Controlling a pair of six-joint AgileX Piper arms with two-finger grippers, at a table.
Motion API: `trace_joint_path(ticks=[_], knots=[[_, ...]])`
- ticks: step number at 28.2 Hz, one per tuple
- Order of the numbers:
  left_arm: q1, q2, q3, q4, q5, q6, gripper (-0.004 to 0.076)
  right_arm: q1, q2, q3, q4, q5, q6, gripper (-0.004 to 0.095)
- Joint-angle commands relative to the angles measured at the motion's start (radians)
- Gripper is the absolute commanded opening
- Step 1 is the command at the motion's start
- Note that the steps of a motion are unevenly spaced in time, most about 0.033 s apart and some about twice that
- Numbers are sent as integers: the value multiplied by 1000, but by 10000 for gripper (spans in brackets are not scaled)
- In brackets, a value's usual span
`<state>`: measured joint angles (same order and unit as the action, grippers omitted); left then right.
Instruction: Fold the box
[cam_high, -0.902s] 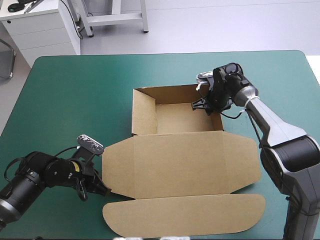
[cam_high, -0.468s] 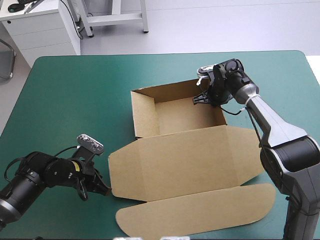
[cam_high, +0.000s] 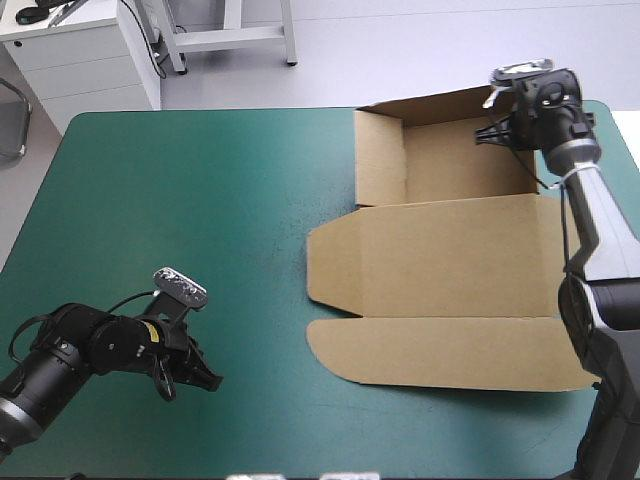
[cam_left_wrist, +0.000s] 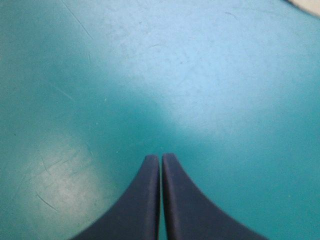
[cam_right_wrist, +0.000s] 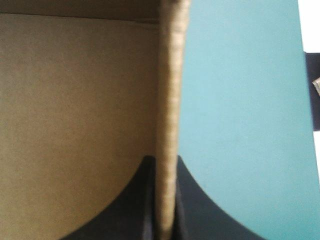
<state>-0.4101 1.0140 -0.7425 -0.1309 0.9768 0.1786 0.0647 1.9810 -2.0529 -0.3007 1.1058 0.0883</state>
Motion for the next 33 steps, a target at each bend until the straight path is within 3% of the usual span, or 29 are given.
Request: trace_joint_path(ticks=[1,9,14,19,23,26,31,33], knots=[[-2,-16,-23,22,-30,-1,-8,-111,-52,-37,-12,-43,2,-20],[-2,-16,-23,37,-58,-1,-8,-359,-49,-37,229,-60,-10,-20],[-2,-16,-23,35,-102,-1,-8,-420,-25,-37,333,-44,-88,38],[-2,-16,-23,26,-107,-1,-8,-428,-9,-37,301,-53,-88,301],[-2,-16,-23,31,-107,-1,-8,-428,-9,-37,301,-74,-88,637],[-2,-16,-23,31,-115,-1,-8,-428,-13,-37,301,-75,-88,819],[-2,-16,-23,27,-120,-1,-8,-428,-26,-46,301,-27,-117,767],[-2,-16,-23,22,-122,-1,-8,-428,-50,-58,311,11,-162,665]])
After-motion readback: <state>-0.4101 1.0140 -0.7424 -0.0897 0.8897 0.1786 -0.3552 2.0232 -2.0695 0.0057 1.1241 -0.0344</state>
